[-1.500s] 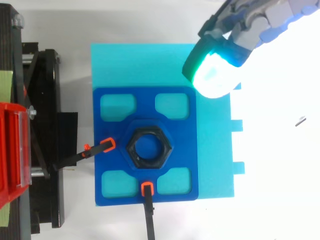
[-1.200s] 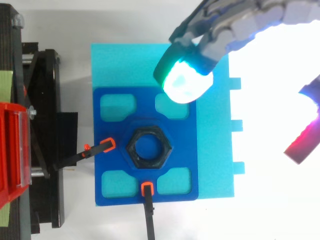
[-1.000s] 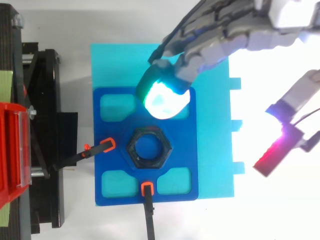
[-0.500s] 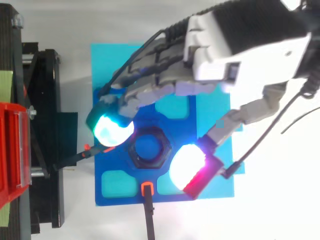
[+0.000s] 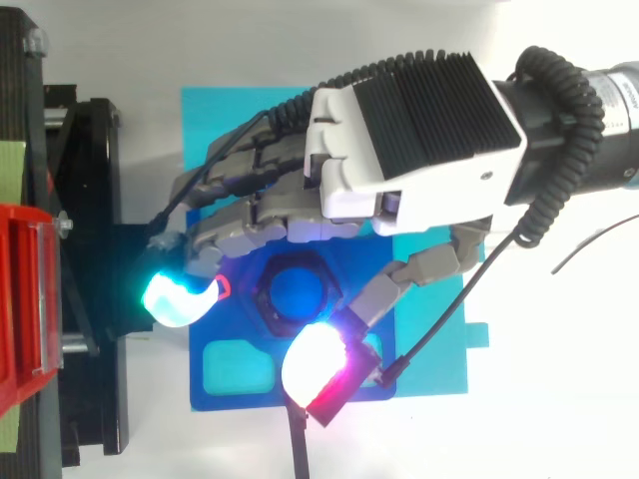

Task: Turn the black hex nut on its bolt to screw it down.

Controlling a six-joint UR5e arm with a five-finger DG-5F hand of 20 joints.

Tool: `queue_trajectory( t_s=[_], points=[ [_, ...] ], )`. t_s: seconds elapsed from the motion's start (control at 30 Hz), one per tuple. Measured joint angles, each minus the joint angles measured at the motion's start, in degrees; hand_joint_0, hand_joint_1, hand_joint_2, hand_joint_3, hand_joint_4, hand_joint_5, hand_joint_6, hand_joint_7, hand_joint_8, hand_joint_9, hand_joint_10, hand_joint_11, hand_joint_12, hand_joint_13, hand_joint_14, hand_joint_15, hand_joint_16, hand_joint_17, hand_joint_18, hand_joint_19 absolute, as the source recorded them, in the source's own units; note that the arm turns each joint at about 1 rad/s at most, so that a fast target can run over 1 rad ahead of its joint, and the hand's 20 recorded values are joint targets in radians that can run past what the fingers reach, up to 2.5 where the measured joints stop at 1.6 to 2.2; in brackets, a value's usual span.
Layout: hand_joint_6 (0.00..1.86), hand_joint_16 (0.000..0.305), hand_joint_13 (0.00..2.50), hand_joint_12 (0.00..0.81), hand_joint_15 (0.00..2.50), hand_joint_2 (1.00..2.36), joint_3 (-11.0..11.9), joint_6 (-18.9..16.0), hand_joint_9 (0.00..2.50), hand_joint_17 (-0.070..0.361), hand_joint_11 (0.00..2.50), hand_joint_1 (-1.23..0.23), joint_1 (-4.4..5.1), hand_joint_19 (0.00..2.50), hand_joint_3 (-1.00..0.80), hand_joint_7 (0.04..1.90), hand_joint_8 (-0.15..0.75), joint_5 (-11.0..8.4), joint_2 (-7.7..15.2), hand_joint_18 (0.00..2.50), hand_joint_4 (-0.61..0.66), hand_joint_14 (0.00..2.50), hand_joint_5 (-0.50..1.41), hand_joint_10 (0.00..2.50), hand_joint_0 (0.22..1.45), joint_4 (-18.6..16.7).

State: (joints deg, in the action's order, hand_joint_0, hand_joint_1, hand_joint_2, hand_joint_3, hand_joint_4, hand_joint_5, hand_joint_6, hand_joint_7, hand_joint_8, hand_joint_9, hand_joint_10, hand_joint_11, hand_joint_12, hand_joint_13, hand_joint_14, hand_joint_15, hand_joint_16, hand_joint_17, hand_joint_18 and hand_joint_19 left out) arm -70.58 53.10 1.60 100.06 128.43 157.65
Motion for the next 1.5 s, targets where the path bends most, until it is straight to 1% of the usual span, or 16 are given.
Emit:
queue_trajectory(
  t_s=[0.07,0.2,0.37,0.43,0.63,0.8,0.97,1.07,1.13,1.33,1.5],
  points=[
    [0.50,0.050,0.40,0.315,0.00,1.00,0.0,0.7,0.58,0.113,0.02,-0.55,0.27,0.24,-0.50,0.80,0.205,-0.45,0.1,0.36,0.13,0.00,-0.14,0.00,0.53,-0.8],
    [0.50,0.051,0.40,0.317,0.00,1.00,0.0,3.2,0.57,0.114,0.02,-0.55,0.94,0.25,-0.50,0.91,0.203,-1.82,0.1,0.36,0.14,0.00,-0.13,0.00,0.52,-1.8],
    [0.50,0.051,0.40,0.319,0.00,1.00,0.0,5.5,0.57,0.115,0.03,-0.54,1.44,0.24,-0.50,1.00,0.205,-2.20,0.1,0.36,0.15,0.00,-0.11,0.00,0.52,-1.7],
    [0.50,0.052,0.40,0.327,0.00,1.00,0.0,6.2,0.56,0.117,0.03,-0.52,1.53,0.25,-0.50,1.04,0.214,-2.20,0.2,0.35,0.16,0.00,-0.11,0.00,0.50,-1.4],
    [0.50,0.058,0.40,0.353,0.00,1.00,0.0,8.1,0.57,0.130,0.03,-0.44,1.86,0.25,-0.50,1.05,0.235,-1.70,0.2,0.36,0.19,0.00,-0.10,0.00,0.45,-0.8],
    [0.50,0.058,0.40,0.354,0.00,1.00,0.0,9.2,0.56,0.130,0.02,-0.43,2.09,0.25,-0.50,1.05,0.235,-1.12,0.2,0.36,0.19,0.00,-0.10,0.00,0.45,-0.4],
    [0.50,0.058,0.40,0.356,0.00,1.00,0.0,10.8,0.57,0.131,0.02,-0.35,2.32,0.25,-0.50,1.07,0.241,-0.95,0.2,0.36,0.19,0.00,-0.09,0.00,0.45,-0.2],
    [0.50,0.059,0.39,0.360,0.00,1.00,0.0,11.4,0.57,0.132,0.02,-0.28,2.48,0.26,-0.50,1.14,0.243,-0.88,0.2,0.36,0.19,0.00,-0.08,0.00,0.44,0.0],
    [0.50,0.059,0.39,0.363,0.00,1.00,0.0,11.7,0.58,0.133,0.02,-0.25,2.58,0.26,-0.50,1.22,0.249,-0.86,0.2,0.36,0.19,0.00,-0.07,0.00,0.44,0.1],
    [0.50,0.059,0.40,0.364,0.00,1.00,0.0,12.7,0.58,0.133,0.02,-0.25,2.63,0.26,-0.50,1.26,0.250,-0.84,0.2,0.36,0.18,0.00,-0.06,0.00,0.44,0.9],
    [0.50,0.059,0.40,0.363,0.00,1.00,0.0,14.2,0.57,0.133,0.02,-0.25,2.43,0.26,-0.50,1.29,0.249,-0.83,0.2,0.36,0.17,0.00,-0.06,0.00,0.44,1.6]
  ],
)
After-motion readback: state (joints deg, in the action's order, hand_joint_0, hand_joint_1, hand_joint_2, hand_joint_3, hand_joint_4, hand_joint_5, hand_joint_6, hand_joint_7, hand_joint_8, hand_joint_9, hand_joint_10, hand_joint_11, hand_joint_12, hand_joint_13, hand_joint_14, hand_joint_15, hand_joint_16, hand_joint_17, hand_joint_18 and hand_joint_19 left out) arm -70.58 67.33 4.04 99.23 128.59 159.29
